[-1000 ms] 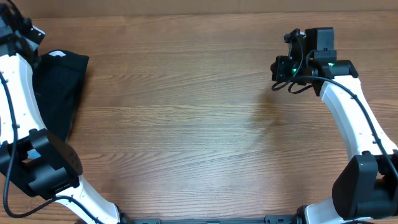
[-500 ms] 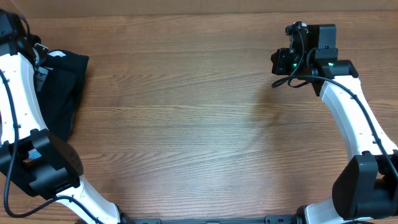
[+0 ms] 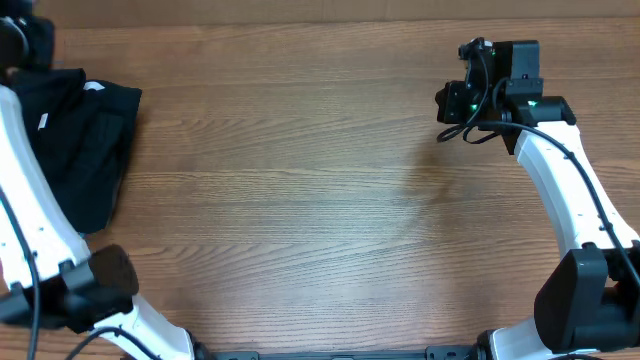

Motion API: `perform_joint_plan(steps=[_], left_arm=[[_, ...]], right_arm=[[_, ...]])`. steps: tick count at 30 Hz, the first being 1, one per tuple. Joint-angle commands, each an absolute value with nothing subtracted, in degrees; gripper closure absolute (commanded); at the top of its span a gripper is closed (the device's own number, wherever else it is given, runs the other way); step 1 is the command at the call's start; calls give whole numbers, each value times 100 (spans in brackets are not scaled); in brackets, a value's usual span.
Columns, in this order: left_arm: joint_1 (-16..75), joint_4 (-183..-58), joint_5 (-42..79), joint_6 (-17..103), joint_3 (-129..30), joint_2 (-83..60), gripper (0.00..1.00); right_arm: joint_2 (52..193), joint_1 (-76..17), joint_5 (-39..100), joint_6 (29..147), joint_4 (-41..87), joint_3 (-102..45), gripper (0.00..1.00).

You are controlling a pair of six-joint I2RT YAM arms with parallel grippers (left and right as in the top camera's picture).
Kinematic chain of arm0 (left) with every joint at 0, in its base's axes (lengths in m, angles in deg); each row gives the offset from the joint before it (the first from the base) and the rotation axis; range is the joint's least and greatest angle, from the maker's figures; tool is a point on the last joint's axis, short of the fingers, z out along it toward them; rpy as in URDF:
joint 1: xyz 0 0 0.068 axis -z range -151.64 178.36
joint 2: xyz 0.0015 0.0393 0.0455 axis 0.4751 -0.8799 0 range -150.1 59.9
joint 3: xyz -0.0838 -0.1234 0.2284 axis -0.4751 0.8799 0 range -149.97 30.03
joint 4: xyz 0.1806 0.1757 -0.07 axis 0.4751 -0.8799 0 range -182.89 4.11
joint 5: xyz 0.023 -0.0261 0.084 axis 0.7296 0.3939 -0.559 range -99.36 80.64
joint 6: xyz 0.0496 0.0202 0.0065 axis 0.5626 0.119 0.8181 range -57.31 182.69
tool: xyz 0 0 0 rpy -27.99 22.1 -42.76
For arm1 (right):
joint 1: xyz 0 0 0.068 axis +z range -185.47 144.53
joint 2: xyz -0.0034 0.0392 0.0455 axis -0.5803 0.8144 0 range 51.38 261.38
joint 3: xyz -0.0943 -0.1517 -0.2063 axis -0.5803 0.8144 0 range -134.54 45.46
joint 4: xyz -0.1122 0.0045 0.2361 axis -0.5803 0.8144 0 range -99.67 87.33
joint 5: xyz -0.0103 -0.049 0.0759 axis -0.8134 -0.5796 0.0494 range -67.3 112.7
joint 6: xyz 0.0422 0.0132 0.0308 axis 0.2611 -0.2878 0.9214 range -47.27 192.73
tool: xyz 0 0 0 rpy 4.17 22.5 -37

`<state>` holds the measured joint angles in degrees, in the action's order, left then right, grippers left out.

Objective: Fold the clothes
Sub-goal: 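Release the shirt on the stack and press it down with the left gripper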

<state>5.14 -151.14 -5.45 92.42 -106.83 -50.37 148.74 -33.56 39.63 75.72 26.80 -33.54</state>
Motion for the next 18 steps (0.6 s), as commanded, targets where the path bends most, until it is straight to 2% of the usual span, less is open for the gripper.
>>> perform_joint_plan(steps=[1, 2, 4, 6, 9, 15, 18], left_arm=[[285, -15333, -222, 7653, -10873, -4933, 96], [151, -15501, -220, 7153, -10844, -4952, 96], [-194, -15816, -113, 6152, -10746, -5027, 96], [-653, -16165, 648, 5771, -10724, -5232, 96], [-1092, -16589, 1437, 5804, -10724, -5772, 96], [-1287, -17138, 3258, 6366, -10722, -7396, 96], [-1342, -17776, 3548, 6858, -10720, -8108, 96]], right_arm=[[14852, -3384, 3943, 7583, 2861, -3400, 95], [14852, -3384, 3941, 7580, 2962, -3400, 92], [14854, -3384, 3939, 7578, 3165, -3400, 92], [14859, -3384, 3921, 7576, 3403, -3396, 92], [14859, -3384, 3921, 7576, 3465, -3192, 92], [14891, -3384, 3919, 7569, 3504, -2786, 92], [14891, -3384, 3919, 7552, 3517, -2722, 92]])
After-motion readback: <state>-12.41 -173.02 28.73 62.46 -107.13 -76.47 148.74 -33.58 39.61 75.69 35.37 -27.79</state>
